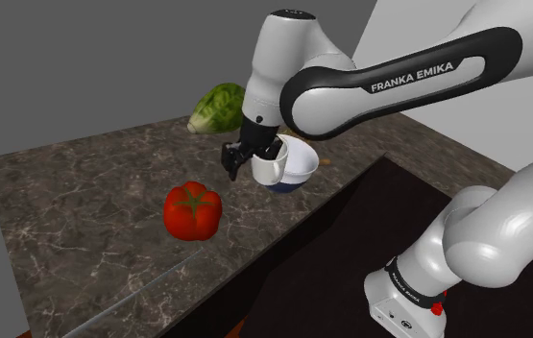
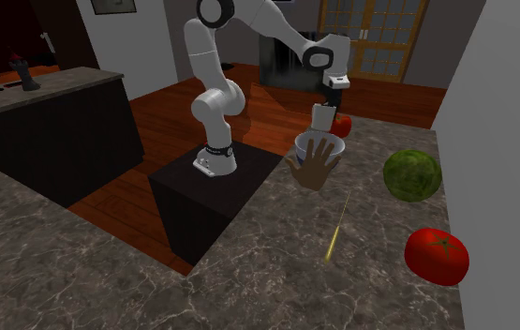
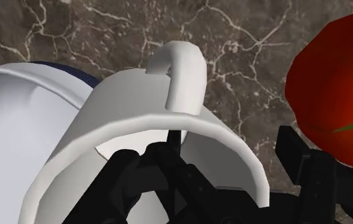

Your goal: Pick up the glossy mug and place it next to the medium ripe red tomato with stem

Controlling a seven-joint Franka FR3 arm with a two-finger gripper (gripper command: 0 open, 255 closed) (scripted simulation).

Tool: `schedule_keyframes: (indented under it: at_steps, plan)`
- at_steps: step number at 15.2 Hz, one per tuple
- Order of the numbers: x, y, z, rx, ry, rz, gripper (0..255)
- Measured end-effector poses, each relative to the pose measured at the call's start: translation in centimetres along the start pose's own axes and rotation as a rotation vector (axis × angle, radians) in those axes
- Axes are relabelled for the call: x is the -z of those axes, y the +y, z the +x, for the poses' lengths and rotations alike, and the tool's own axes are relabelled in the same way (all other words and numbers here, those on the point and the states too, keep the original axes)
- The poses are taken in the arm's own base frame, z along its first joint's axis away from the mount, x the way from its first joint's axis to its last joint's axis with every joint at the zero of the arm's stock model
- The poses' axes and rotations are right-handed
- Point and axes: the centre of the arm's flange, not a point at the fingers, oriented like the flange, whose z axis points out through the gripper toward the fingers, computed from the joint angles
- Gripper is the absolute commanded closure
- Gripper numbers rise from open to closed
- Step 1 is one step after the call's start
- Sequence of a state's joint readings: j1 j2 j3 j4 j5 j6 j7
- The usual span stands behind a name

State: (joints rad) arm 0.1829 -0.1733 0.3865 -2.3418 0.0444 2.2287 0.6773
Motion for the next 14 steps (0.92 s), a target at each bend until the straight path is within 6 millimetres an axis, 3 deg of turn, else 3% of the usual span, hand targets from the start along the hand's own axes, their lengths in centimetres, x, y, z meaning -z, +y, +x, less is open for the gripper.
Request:
schedule_keyframes:
  at_steps: [2, 3, 10, 14]
  plan:
    - [-0.3, -0.3, -0.2, 0.008, 0.008, -0.010, 255]
    - [-0.4, -0.5, -0.2, 0.009, 0.008, -0.013, 0]
    - [-0.8, -0.1, 0.3, 0.003, 0.007, -0.001, 0]
    - [0.8, 1.4, 0.1, -0.008, -0.063, -0.068, 0]
